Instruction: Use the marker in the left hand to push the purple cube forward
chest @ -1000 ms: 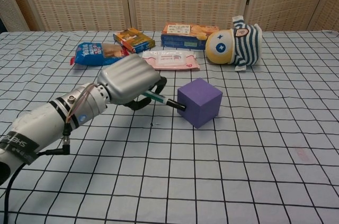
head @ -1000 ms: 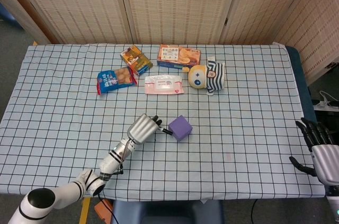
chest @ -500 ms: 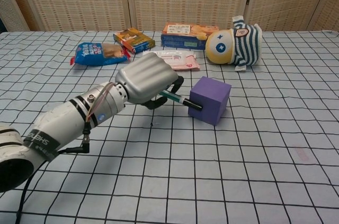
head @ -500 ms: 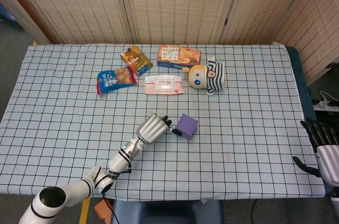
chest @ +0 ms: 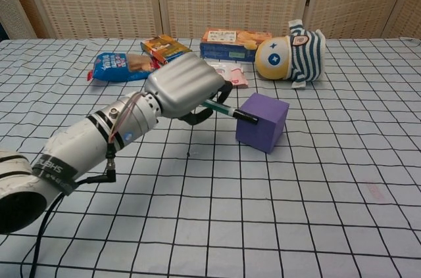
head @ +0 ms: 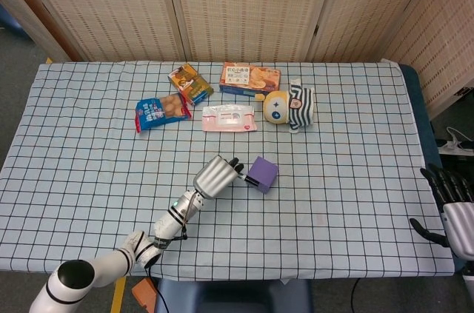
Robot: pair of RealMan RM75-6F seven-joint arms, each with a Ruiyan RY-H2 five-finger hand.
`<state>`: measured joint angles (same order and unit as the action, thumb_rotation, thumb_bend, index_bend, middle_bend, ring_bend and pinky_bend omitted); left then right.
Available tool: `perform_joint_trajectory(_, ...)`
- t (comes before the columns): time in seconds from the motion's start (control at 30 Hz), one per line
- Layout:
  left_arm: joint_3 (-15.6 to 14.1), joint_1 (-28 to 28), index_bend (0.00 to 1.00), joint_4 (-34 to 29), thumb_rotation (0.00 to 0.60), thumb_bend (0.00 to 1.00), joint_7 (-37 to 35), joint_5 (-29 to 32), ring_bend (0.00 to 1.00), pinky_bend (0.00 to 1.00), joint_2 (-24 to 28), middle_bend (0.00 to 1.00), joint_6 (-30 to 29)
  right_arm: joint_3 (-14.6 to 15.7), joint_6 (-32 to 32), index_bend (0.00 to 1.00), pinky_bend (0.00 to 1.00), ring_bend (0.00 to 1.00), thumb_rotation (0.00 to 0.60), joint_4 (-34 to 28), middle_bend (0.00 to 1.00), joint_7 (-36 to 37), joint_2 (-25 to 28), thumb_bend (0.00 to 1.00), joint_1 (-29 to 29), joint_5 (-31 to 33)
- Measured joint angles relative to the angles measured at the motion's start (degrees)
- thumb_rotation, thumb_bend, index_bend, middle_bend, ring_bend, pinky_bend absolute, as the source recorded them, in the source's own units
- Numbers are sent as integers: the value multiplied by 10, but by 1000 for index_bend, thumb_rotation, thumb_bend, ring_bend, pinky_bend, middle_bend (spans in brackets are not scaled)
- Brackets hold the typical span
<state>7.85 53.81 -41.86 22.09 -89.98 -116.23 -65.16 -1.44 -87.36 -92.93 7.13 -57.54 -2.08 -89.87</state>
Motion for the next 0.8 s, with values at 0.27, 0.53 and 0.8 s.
perform_joint_trajectory(0.27, -20, -61, 814, -80, 600, 656, 25, 5, 841, 1000, 93, 836, -35, 4, -4, 0, 0, 0, 600, -3, 0, -7, -1, 119, 2, -12)
perform_joint_trajectory(0.53, -26, -140, 813, -93, 600, 656, 8, 53, 841, 1000, 174, 833, -56, 10, -11, 0, 0, 0, 600, -8, 0, -20, -5, 119, 3, -29)
perform_joint_trajectory(0.8, -30, -178, 701, -17, 600, 656, -67, 89, 841, 1000, 178, 765, -25, 12, -11, 0, 0, 0, 600, -10, 0, -28, -9, 119, 3, -36)
